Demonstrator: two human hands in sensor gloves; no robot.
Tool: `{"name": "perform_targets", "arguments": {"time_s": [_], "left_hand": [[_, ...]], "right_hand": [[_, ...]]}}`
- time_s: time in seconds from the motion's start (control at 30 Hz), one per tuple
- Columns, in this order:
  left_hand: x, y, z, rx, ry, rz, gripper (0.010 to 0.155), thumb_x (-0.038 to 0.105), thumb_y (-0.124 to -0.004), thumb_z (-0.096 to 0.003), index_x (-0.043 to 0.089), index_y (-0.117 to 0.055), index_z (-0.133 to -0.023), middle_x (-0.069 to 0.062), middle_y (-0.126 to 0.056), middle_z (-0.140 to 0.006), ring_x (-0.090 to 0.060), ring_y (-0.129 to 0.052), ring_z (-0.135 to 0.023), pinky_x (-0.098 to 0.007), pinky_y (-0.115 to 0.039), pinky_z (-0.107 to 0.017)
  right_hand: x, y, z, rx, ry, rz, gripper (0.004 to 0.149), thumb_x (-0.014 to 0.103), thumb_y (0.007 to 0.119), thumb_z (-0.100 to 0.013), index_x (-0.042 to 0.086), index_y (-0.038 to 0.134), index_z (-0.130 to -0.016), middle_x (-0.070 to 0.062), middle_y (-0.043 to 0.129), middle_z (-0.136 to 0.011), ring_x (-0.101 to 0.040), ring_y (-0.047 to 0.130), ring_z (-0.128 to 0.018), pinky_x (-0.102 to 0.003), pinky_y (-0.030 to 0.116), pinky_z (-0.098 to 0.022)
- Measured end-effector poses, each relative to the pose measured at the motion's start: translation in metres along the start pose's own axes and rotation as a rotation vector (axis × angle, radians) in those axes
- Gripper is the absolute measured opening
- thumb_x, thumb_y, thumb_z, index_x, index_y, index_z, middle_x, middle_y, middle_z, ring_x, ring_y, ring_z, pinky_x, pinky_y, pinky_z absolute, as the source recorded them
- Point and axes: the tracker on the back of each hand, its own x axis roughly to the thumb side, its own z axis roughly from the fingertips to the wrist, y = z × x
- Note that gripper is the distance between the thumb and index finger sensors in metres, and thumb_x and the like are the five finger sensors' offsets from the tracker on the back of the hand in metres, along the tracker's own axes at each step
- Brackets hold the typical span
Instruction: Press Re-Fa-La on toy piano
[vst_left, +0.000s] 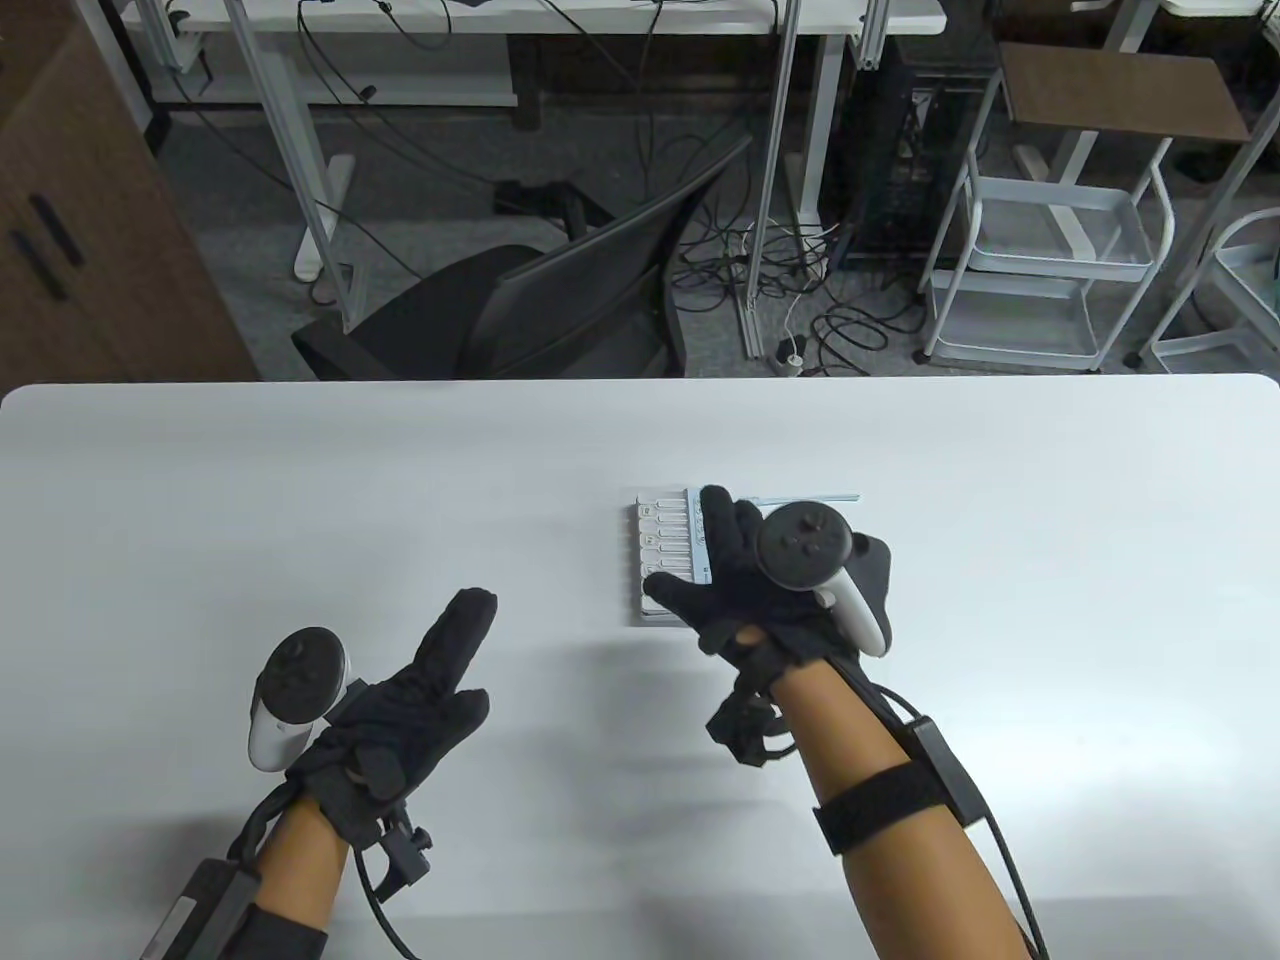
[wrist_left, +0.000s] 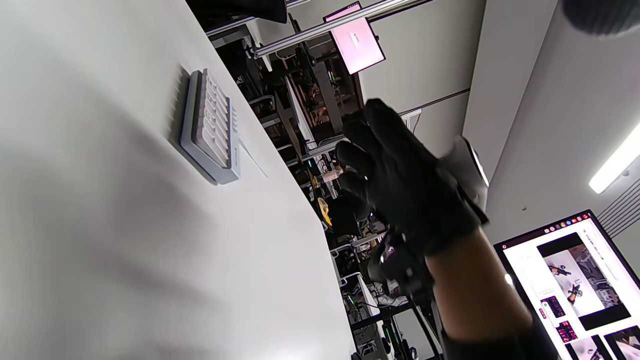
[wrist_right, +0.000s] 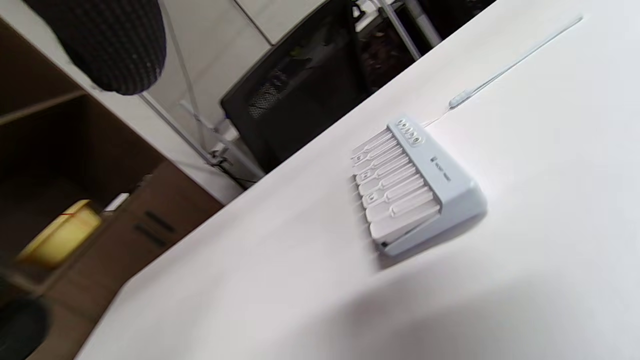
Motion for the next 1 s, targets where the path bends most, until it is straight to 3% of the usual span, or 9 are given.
{"name": "perform_targets", "arguments": {"time_s": [0.2,0.47,0.73,1.0], "left_hand": [[0.000,0.000,0.000,0.003,-0.005,0.015,0.092,0.081,-0.064,-0.0480,0.036,-0.018,-0.114,-0.003,-0.002,-0.118,-0.040,0.003,-0.110,-0.071,-0.008,-0.063],[0.001,0.001,0.001,0.004,-0.005,0.023,0.092,0.081,-0.063,-0.0482,0.036,-0.018,-0.114,-0.003,-0.002,-0.118,-0.040,0.003,-0.110,-0.071,-0.008,-0.063],[0.001,0.002,0.001,0.010,-0.004,0.018,0.092,0.081,-0.064,-0.0481,0.036,-0.018,-0.114,-0.003,-0.002,-0.118,-0.040,0.003,-0.110,-0.071,-0.008,-0.063],[0.002,0.003,0.001,0.009,-0.008,0.012,0.092,0.081,-0.064,-0.0481,0.036,-0.018,-0.114,-0.003,-0.003,-0.118,-0.040,0.003,-0.110,-0.071,-0.008,-0.063]], "right_hand": [[0.015,0.013,-0.050,0.004,0.189,0.059,0.098,0.064,0.087,-0.045,0.031,0.018,-0.107,-0.010,0.018,-0.112,-0.046,0.031,-0.108,-0.068,0.030,-0.070],[-0.010,0.053,-0.096,0.001,0.406,0.138,0.101,0.065,0.087,-0.045,0.030,0.016,-0.107,-0.013,0.013,-0.111,-0.048,0.032,-0.107,-0.068,0.031,-0.070],[-0.041,0.088,-0.118,0.021,0.519,0.182,0.102,0.065,0.088,-0.044,0.029,0.015,-0.106,-0.016,0.018,-0.110,-0.049,0.039,-0.103,-0.066,0.037,-0.070],[-0.042,0.106,-0.122,-0.033,0.542,0.299,0.103,0.063,0.090,-0.042,0.026,0.018,-0.106,-0.015,0.026,-0.108,-0.046,0.048,-0.098,-0.062,0.048,-0.069]]}}
